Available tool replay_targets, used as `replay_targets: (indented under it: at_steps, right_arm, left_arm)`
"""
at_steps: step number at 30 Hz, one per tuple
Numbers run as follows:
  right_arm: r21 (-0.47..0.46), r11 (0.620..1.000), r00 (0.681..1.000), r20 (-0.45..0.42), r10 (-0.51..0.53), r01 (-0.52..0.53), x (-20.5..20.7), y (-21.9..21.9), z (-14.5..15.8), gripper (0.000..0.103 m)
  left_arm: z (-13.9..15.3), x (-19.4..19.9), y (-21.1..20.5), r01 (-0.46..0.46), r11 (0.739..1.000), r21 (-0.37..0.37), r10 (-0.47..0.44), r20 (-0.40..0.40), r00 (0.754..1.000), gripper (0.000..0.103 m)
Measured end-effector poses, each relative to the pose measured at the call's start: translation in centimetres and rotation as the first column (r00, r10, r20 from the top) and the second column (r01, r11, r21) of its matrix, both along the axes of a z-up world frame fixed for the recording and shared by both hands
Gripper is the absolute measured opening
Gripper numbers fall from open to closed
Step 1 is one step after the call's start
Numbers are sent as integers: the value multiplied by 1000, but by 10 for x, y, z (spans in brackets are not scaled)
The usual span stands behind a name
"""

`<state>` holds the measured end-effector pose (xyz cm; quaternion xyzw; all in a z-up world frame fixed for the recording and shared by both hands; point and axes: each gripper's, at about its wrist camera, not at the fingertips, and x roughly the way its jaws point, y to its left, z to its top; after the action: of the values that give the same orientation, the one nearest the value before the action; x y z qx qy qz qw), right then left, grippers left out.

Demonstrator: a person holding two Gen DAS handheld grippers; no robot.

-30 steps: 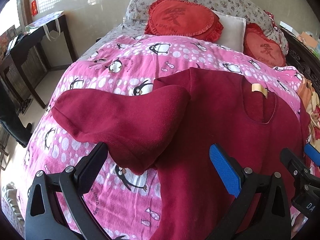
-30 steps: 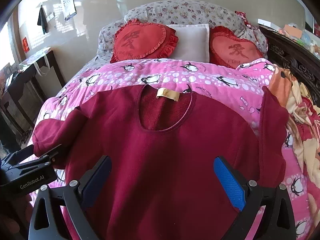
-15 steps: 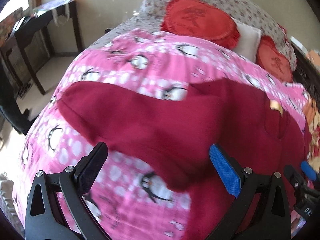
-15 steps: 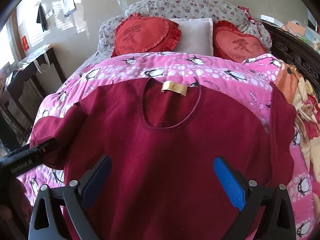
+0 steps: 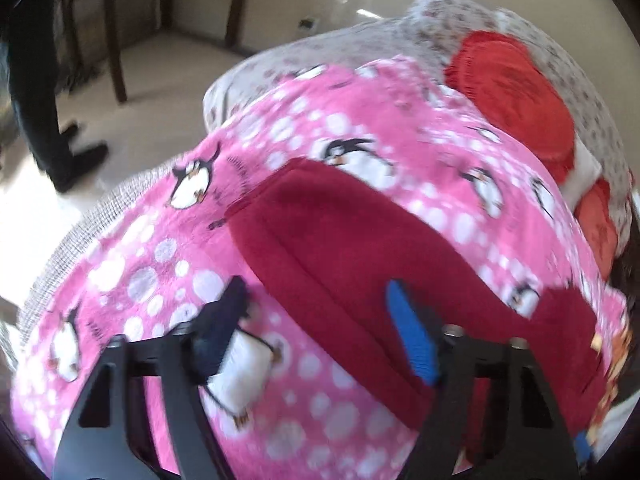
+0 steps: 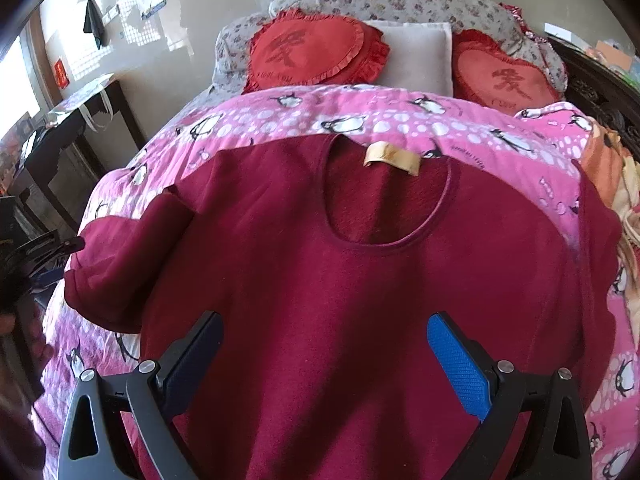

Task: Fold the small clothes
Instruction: 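Grasp the sleeve with the left gripper and fold it across the body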

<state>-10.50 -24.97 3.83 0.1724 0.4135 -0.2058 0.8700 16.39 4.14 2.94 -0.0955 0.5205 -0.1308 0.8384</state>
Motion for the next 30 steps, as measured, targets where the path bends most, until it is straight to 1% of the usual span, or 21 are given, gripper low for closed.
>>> replay_targets:
  at_steps: [1, 3, 4, 5, 6, 7, 8, 10, 11, 14, 16, 18, 20, 23, 24, 25, 26, 27, 28, 29, 30]
  right_arm:
    - [-3, 1000, 1000, -3, 4, -4, 1, 1, 0, 101]
    - [-9, 1000, 1000, -11, 11, -11, 3, 3, 0, 101]
    - [-13, 1000, 1000, -14, 15, -15, 4, 3, 0, 101]
    - [-12, 1000, 1000, -16, 15, -15, 4, 4, 0, 101]
    - [-11, 1000, 1000, -16, 13, -13, 4, 4, 0, 101]
    - [-7, 1000, 1000, -16, 11, -11, 4, 3, -1, 101]
    - [-4, 1000, 1000, -15, 10, -10, 3, 2, -1, 101]
    - [6, 1000, 1000, -14, 4, -4, 2, -1, -1, 101]
    - [8, 1000, 1000, -12, 3, -3, 0, -2, 0, 101]
    - [-5, 1000, 1000, -7, -8, 8, -6, -7, 3, 101]
    - [-3, 1000, 1000, 7, -30, 30, -11, -15, 7, 101]
    - [10, 998, 998, 24, -55, 55, -18, -25, 11, 101]
    - [27, 996, 995, 45, -87, 86, -27, -38, 16, 101]
    - [35, 992, 991, 57, -121, 119, -38, -51, 21, 101]
    - [34, 991, 989, 59, -133, 132, -44, -58, 23, 101]
    - [29, 990, 988, 57, -143, 141, -48, -62, 24, 101]
    - [24, 988, 987, 54, -152, 151, -52, -67, 25, 101]
    - [17, 987, 985, 47, -163, 163, -57, -72, 26, 101]
    - [9, 984, 983, 41, -178, 177, -65, -79, 27, 101]
    - [8, 982, 981, 38, -189, 189, -70, -84, 27, 101]
    - [12, 979, 979, 37, -202, 201, -78, -92, 27, 101]
  left_arm:
    - [-3, 3, 3, -13, 1000, -24, 13, 0, 1000, 68]
    - [-3, 5, 4, -31, 999, -32, 31, 24, 999, 61]
    - [-2, 5, 2, -25, 999, -24, 26, 32, 999, 53]
    - [-2, 7, -2, -13, 1000, -6, 13, 41, 999, 43]
    - [-2, 8, -3, -6, 1000, 6, 6, 49, 999, 37]
    - [-1, 9, -6, 4, 1000, 15, -5, 53, 999, 23]
    - [0, 10, -7, 15, 1000, 20, -16, 54, 998, 13]
    - [9, 11, -7, 28, 1000, 6, -28, 51, 998, 9]
    - [17, 13, -11, 37, 999, -16, -36, 60, 998, 8]
    - [65, -4, -15, 106, 989, -107, -89, 146, 985, 8]
    - [103, -24, -24, 172, 972, -161, -136, 213, 967, 8]
    - [138, -49, -37, 256, 946, -198, -197, 276, 941, 8]
    - [169, -79, -58, 356, 909, -215, -275, 334, 902, 8]
    - [199, -129, -100, 519, 822, -234, -404, 404, 821, 8]
    - [203, -146, -119, 573, 785, -236, -452, 416, 789, 8]
    - [205, -156, -131, 607, 759, -237, -484, 418, 769, 8]
    - [202, -171, -146, 643, 727, -240, -523, 413, 745, 8]
    - [196, -183, -161, 670, 702, -242, -556, 401, 728, 8]
    - [186, -195, -180, 692, 682, -237, -589, 382, 712, 8]
    - [176, -202, -193, 703, 669, -240, -610, 362, 704, 8]
    - [157, -214, -212, 720, 649, -246, -641, 333, 692, 8]
